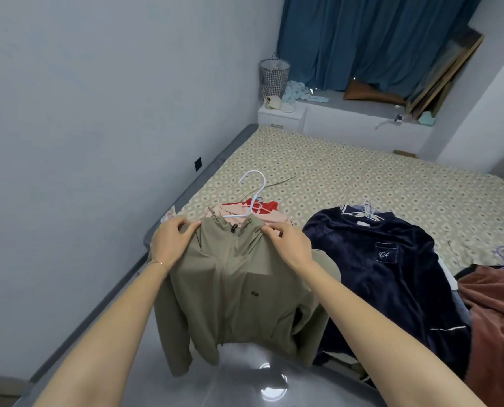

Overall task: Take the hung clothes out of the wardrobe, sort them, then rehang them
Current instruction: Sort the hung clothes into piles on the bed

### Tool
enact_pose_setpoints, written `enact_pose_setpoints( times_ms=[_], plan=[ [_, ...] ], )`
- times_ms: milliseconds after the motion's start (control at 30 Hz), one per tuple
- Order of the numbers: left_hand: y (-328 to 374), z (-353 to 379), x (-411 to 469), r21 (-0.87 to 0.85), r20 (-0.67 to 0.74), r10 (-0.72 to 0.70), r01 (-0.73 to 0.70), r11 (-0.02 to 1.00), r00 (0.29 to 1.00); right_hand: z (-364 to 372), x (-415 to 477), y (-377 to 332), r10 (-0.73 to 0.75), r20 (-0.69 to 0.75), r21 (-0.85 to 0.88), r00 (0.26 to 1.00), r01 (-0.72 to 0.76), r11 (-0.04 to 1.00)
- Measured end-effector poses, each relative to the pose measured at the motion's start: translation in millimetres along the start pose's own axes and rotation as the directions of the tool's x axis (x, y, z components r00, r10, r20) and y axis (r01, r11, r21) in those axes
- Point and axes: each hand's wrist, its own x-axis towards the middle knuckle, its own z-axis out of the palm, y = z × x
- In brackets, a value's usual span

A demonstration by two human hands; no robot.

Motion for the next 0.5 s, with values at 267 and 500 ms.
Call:
enact_pose_setpoints(
  times_ms=[267,500],
  plan=[
    [-21,12,53,0.066,-0.048,0.019,-0.016,0.998,0.999,34,54,-2,-0.009,0.044,0.108,0.999,0.005,0.994],
    [-24,42,123,0.121,-0.012,0.0,0.002,0.993,1.0,45,132,11,0.001,0.092,0.142,0.996,-0.014,0.99]
  ],
)
